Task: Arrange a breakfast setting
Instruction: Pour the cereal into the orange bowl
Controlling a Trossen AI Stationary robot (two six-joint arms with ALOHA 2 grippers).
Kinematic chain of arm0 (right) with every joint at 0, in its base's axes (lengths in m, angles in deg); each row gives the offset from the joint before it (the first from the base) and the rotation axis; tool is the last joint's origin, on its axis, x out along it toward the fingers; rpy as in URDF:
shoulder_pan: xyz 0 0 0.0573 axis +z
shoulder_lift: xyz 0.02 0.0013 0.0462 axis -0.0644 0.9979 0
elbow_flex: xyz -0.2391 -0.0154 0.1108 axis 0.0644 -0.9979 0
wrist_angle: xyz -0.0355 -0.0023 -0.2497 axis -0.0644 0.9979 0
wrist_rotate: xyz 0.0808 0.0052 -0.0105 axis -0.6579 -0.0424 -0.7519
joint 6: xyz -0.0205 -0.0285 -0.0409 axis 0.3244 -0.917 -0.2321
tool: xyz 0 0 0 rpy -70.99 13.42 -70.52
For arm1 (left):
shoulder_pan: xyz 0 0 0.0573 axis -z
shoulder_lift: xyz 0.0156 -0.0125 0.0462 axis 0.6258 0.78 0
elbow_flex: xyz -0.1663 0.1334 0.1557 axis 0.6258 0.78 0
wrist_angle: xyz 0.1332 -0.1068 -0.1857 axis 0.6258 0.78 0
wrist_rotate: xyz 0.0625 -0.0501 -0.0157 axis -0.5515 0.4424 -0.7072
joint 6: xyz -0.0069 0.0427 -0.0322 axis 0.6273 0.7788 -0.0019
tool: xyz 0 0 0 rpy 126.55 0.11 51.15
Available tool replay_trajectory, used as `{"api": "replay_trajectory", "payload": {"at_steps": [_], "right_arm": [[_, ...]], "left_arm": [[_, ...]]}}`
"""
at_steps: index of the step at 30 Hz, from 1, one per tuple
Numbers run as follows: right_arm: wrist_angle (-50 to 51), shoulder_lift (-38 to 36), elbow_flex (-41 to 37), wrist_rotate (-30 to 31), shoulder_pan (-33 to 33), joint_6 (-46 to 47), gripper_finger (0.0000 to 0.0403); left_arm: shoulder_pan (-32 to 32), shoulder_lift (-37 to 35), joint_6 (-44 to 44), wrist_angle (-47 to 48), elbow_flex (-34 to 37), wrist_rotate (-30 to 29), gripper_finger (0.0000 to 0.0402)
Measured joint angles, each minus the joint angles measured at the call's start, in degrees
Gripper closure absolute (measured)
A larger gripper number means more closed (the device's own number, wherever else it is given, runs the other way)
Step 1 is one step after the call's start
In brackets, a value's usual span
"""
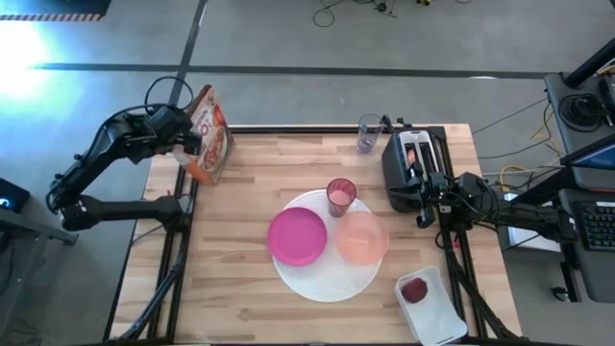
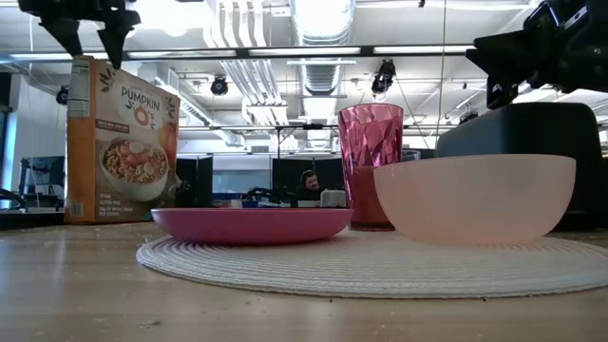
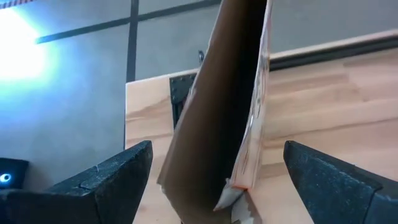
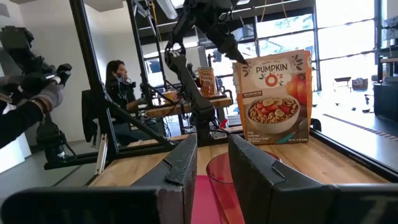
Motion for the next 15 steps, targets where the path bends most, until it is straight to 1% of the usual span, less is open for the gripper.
{"api": "replay_trajectory", "payload": {"at_steps": [12,15], "right_arm": [[0.0,0.0,0.0,0.0,0.0,0.0,0.0316],[0.0,0.0,0.0,0.0,0.0,0.0,0.0316]], "left_arm": [[-0.08,-3.89,-4.47,-0.04,9.99,1.05,0.0056],[-0.08,-5.39,-5.85,-1.43,13.12,1.07,0.0056]]}}
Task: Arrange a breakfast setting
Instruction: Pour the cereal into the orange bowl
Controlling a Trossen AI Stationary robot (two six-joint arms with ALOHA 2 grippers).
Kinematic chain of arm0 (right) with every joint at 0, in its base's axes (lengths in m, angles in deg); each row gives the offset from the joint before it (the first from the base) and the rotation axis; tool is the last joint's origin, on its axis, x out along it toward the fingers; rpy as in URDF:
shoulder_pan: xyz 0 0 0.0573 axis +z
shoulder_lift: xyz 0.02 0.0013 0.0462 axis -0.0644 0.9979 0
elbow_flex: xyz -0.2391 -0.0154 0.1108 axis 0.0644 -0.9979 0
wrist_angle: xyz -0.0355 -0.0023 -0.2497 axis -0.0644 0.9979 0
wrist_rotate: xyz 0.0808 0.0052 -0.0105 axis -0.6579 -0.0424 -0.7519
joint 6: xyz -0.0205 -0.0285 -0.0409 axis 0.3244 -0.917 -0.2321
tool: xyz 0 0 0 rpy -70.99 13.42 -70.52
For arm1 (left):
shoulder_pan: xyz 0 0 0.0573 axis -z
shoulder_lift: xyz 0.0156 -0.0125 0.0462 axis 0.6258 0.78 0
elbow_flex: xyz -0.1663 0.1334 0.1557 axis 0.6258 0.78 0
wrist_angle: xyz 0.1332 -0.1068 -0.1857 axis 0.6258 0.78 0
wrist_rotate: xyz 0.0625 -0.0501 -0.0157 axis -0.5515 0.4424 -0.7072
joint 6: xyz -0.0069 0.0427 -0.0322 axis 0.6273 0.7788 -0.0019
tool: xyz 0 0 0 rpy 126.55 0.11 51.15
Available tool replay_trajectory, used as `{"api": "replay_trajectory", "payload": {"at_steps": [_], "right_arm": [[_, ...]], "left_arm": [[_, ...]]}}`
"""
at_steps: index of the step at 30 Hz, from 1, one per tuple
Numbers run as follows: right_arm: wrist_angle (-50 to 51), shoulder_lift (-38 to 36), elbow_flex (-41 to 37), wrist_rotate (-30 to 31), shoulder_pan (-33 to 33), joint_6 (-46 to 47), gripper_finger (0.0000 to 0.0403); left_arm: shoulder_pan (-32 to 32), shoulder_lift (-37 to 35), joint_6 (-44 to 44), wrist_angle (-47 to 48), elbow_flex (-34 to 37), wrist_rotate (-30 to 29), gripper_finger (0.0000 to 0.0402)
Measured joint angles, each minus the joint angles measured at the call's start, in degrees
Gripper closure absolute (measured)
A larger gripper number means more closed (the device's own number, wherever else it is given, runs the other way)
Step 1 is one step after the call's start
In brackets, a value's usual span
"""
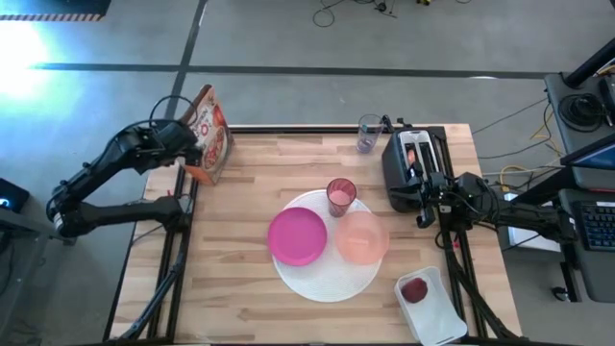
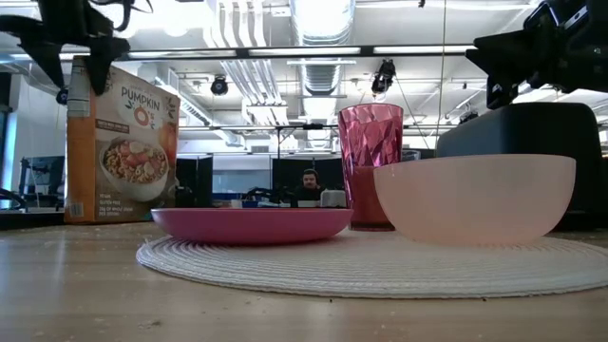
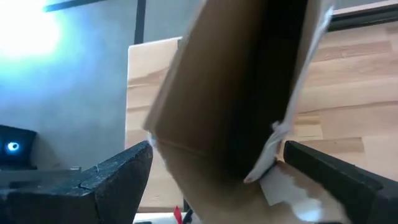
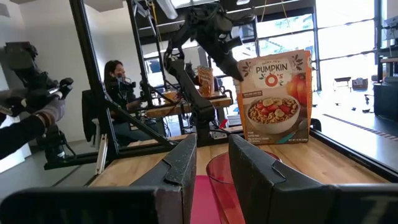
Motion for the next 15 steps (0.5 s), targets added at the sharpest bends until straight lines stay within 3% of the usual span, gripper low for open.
{"api": "replay_trajectory", "payload": {"at_steps": [15], "right_arm": [[0.0,0.0,0.0,0.0,0.0,0.0,0.0316]], "left_arm": [[0.07,-11.33,0.59,-25.63,22.72,1.33,0.0056]]}}
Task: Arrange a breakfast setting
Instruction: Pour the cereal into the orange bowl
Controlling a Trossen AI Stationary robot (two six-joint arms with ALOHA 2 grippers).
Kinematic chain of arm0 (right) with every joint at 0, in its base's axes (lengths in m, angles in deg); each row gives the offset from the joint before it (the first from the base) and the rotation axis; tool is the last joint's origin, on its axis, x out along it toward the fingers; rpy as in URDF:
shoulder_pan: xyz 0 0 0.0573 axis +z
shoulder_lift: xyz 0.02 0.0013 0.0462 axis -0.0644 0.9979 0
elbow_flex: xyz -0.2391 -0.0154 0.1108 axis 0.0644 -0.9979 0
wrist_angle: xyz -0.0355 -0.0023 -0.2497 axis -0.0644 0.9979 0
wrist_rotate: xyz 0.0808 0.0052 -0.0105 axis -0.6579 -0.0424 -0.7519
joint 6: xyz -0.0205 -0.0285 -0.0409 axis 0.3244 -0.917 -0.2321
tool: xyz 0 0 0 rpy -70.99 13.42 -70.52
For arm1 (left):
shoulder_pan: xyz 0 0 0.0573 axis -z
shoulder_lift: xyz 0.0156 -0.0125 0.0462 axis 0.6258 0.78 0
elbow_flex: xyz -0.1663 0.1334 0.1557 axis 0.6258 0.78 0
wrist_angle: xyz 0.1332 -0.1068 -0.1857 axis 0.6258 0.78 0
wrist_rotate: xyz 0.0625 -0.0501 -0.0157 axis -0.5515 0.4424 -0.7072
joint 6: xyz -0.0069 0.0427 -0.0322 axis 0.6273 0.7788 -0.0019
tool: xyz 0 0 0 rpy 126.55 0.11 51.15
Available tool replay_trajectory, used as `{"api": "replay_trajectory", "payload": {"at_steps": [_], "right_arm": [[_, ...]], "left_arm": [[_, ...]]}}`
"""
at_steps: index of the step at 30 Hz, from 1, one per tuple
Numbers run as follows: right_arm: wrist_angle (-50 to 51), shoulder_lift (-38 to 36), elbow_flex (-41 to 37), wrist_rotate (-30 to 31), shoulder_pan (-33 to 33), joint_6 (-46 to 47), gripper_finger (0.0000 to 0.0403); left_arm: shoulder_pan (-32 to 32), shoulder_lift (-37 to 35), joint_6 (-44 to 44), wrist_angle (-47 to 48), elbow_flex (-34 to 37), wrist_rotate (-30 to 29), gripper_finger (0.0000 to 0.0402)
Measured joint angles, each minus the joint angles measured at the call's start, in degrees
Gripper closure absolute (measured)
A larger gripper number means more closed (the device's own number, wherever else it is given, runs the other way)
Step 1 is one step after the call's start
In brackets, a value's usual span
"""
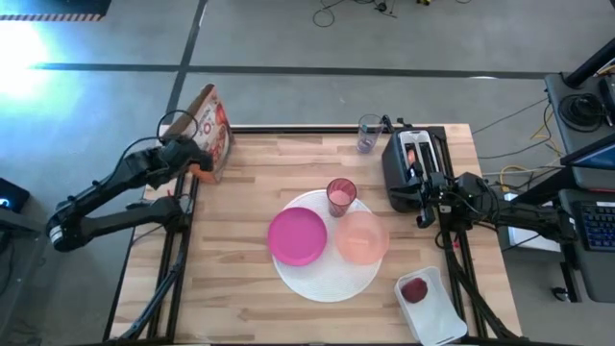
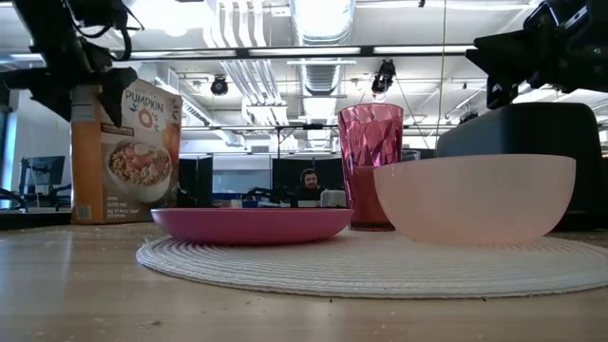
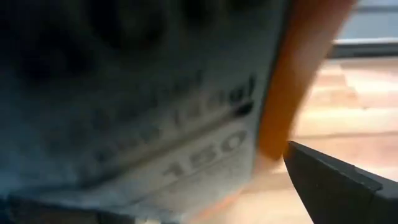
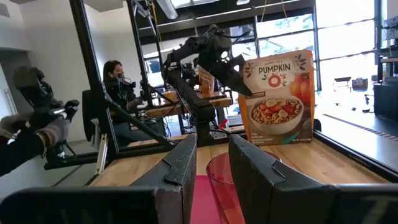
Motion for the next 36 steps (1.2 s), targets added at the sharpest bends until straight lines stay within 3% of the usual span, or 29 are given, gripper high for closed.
{"api": "replay_trajectory", "payload": {"at_steps": [9,16,23,32,36], "right_arm": [[0.01,0.0,0.0,0.0,0.0,0.0,0.0316],[0.0,0.0,0.0,0.0,0.0,0.0,0.0316],[0.02,0.0,0.0,0.0,0.0,0.0,0.0316],[0.0,0.0,0.0,0.0,0.0,0.0,0.0316],[0.02,0.0,0.0,0.02,0.0,0.0,0.0316]], "left_arm": [[0.02,-1.44,5.12,-13.19,7.74,-3.8,0.0063],[0.04,-1.47,6.98,-17.82,10.42,-7.63,0.0108],[0.04,-1.27,8.86,-18.09,9.27,-4.66,0.0204],[1.08,-1.53,14.57,-16.88,5.0,9.53,0.0383],[3.45,-2.29,15.22,-17.06,3.41,11.46,0.0391]]}}
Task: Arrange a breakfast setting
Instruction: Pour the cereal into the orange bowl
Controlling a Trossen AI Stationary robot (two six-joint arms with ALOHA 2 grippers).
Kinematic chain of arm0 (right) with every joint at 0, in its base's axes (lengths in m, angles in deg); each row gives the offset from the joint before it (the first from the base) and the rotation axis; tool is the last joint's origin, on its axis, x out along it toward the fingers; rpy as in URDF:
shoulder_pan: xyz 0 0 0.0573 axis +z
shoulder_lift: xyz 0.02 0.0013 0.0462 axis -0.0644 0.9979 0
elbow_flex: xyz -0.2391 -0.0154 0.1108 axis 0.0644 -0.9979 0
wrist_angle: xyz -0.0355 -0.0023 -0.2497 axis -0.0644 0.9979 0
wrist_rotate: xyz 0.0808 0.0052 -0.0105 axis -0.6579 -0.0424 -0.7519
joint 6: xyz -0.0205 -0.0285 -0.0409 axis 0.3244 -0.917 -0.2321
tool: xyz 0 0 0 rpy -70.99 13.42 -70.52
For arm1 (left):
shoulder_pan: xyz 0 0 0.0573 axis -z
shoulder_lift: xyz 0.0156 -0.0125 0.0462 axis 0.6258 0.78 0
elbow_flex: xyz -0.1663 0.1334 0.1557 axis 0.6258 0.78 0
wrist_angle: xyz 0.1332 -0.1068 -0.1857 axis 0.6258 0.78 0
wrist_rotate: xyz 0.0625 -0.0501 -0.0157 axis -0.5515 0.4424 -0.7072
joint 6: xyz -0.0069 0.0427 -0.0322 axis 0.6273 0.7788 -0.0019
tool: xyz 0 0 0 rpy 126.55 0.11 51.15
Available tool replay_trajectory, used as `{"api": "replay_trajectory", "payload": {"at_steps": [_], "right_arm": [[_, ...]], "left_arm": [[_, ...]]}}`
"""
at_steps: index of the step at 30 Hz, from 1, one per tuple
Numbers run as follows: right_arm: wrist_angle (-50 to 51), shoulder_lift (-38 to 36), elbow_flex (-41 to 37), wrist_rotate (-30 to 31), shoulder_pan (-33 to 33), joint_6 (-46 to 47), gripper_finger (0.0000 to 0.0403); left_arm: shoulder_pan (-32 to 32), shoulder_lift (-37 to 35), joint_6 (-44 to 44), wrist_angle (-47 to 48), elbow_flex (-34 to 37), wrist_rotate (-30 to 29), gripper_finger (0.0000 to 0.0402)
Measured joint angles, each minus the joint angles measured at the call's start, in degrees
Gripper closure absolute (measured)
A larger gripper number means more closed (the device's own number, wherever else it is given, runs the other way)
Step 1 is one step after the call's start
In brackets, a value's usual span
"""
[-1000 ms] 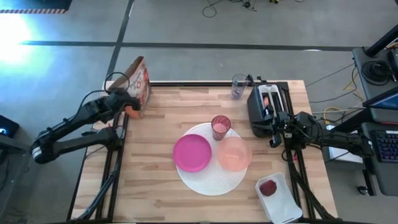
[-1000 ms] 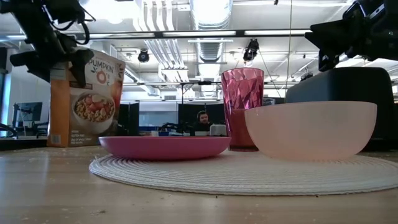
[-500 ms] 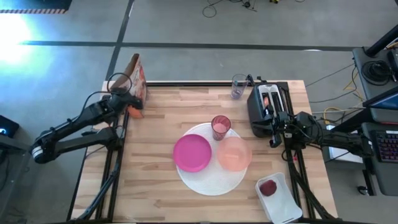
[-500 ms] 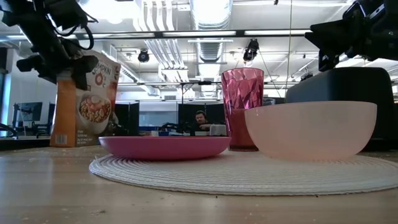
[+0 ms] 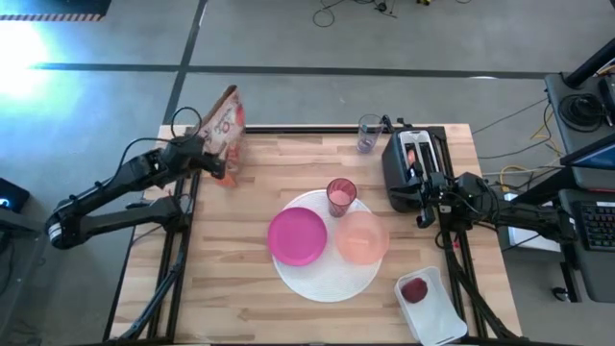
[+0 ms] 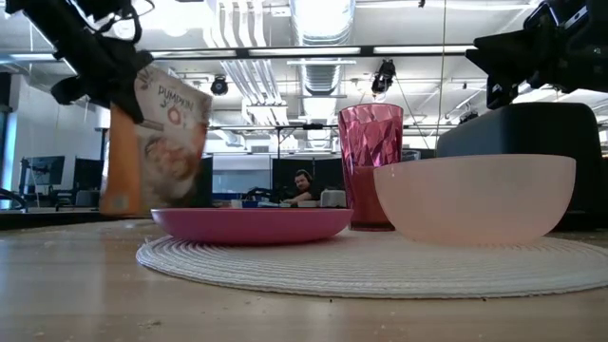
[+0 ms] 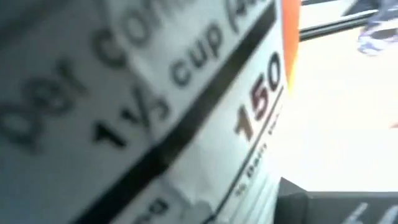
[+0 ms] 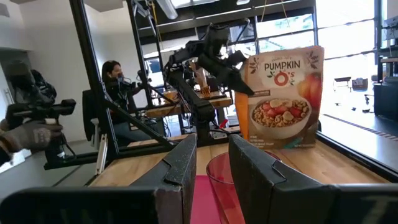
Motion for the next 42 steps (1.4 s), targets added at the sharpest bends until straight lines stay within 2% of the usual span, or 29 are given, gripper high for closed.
{"api": "replay_trajectory", "payload": {"at_steps": [3,8,22,31,37,42], "right_arm": [[-0.01,0.0,0.0,-0.01,0.0,0.0,0.0316],[-0.02,0.0,0.0,0.0,0.0,0.0,0.0316],[-0.02,0.0,0.0,0.0,0.0,0.0,0.0316],[-0.02,0.0,0.0,-0.02,0.0,0.0,0.0316],[-0.02,0.0,0.0,-0.01,0.0,0.0,0.0316],[-0.02,0.0,0.0,-0.02,0.0,0.0,0.0316]], "left_arm": [[2.57,-0.41,1.98,-2.06,-0.41,0.12,0.0397],[7.03,-0.11,10.07,-7.84,0.39,2.48,0.04],[15.47,7.35,20.87,-28.14,6.75,6.79,0.0401],[16.07,12.93,20.41,-30.04,6.77,7.75,0.0401],[16.07,14.12,20.02,-30.67,6.63,7.62,0.04],[16.15,12.46,19.99,-29.65,6.34,7.77,0.036]]}}
